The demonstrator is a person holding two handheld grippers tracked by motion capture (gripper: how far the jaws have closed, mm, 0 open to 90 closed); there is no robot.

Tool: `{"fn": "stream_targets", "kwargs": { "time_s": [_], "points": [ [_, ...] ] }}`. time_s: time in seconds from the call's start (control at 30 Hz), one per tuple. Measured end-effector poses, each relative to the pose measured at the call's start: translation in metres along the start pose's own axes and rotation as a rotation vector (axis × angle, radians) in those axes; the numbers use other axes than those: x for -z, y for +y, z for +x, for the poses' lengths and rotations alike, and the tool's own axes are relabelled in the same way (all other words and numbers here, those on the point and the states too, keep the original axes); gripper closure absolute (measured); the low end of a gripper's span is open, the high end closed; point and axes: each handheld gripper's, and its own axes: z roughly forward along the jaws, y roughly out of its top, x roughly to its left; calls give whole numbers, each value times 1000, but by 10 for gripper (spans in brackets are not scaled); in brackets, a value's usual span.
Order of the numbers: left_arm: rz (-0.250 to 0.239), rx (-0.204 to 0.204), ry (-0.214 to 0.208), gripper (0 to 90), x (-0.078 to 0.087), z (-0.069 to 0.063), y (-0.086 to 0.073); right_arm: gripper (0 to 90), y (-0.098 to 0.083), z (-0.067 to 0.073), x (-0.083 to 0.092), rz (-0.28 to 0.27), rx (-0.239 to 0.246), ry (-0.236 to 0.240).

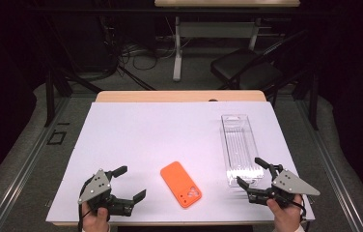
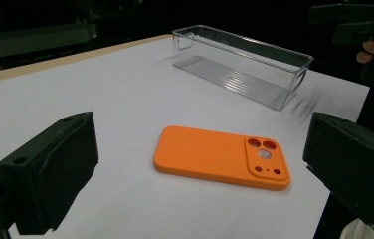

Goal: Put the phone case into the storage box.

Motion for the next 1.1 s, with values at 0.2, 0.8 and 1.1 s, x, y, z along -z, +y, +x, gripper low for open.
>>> {"fn": "stream_targets", "kwargs": {
  "time_s": [0.2,0.8,1.1],
  "points": [
    [4,12,-14,12,-2,-2,0,145,-3,-2,-1,20,-11,1],
    [59,89,-38,6,-20,-8,10,145,-4,2,-4,47,-7,0],
    [146,110,-40,62,-47,-12,22,145,-5,3,-6,59,-18,-6]
  ]
}}
